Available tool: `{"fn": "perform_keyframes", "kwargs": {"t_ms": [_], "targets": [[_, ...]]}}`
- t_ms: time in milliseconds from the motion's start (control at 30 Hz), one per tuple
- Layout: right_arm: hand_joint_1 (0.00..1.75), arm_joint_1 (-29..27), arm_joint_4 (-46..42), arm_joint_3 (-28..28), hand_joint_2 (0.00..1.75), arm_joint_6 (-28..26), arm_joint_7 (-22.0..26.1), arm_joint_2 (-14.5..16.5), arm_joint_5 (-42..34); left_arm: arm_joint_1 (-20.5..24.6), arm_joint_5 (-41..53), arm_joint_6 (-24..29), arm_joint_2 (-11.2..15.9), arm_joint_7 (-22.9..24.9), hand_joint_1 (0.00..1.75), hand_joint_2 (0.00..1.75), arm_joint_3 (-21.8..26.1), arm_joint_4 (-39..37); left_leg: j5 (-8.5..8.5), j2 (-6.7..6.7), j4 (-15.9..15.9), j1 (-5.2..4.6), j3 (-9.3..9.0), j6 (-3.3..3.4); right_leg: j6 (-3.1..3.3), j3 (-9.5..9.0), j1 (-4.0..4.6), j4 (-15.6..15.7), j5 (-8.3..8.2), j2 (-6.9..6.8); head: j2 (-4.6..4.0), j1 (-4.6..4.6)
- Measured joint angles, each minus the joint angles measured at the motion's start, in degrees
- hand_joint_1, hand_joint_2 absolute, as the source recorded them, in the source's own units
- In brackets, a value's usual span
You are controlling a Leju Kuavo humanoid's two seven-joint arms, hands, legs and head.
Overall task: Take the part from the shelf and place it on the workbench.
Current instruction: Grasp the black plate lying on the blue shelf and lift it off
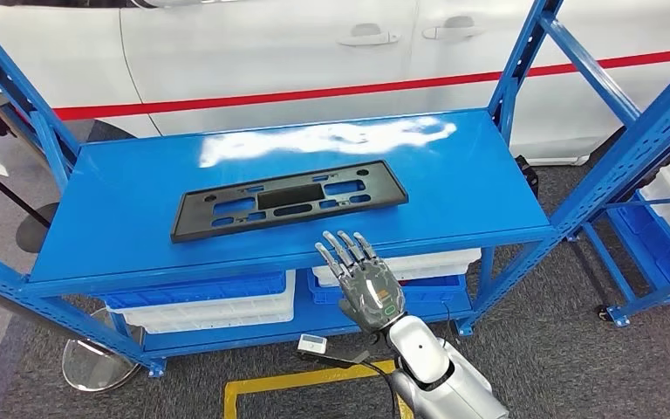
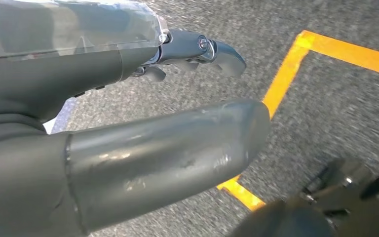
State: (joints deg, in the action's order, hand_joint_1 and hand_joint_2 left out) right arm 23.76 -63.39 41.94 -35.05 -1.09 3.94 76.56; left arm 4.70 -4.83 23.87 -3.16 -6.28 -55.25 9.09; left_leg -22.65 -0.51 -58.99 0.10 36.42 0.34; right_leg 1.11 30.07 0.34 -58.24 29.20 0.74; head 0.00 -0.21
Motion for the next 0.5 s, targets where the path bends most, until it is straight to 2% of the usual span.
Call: {"fn": "perform_keyframes", "kwargs": {"t_ms": [67, 100, 400, 467, 500], "targets": [[0.00, 0.0, 0.0, 0.0, 1.75, 0.0, 0.0, 0.0, -0.2, 0.1, 0.0, 0.0, 0.0, 0.0, 0.00, 0.00, 0.0, 0.0, -0.10, -0.02, 0.2, -0.13, -0.12, -0.03, 0.34, -0.28, -0.08, 0.4, 0.03, -0.10, -0.01, 0.03], [0.00, 0.0, 0.0, 0.1, 1.75, 0.0, 0.0, 0.0, -0.2, 0.2, 0.0, -0.1, 0.0, 0.1, 0.00, 0.00, 0.0, 0.0, -0.24, -0.02, 0.2, -0.23, -0.12, 0.16, 0.18, -0.41, -0.16, 0.6, 0.08, -0.15, -0.01, 0.03], [0.00, 0.0, 0.0, 0.4, 1.75, 0.5, 0.0, 0.1, -0.2, 0.2, 0.1, -0.5, 0.0, 0.2, 0.00, 0.00, 0.0, 0.0, -1.12, -0.01, 0.1, -0.92, -0.35, 1.92, -2.04, -1.18, -0.86, 1.8, 0.35, -0.22, 0.00, 0.02], [0.00, 0.2, 0.0, 0.4, 1.75, 0.8, 0.0, 0.3, -0.2, 0.3, 0.2, -0.6, -0.2, 0.4, 0.00, 0.00, 0.0, 0.0, -1.20, 0.01, 0.4, -0.75, -0.73, 2.45, -2.59, -1.16, -0.98, 1.2, 0.98, -0.34, 0.00, 0.06], [0.00, 0.4, 0.0, 0.5, 1.75, 0.9, 0.1, 0.4, -0.2, 0.3, 0.3, -0.7, -0.2, 0.5, 0.00, 0.00, 0.0, 0.0, -1.24, 0.05, 0.6, -0.64, -0.98, 2.69, -2.77, -0.50, -1.02, -0.4, 1.90, -0.42, 0.00, 0.13]]}}
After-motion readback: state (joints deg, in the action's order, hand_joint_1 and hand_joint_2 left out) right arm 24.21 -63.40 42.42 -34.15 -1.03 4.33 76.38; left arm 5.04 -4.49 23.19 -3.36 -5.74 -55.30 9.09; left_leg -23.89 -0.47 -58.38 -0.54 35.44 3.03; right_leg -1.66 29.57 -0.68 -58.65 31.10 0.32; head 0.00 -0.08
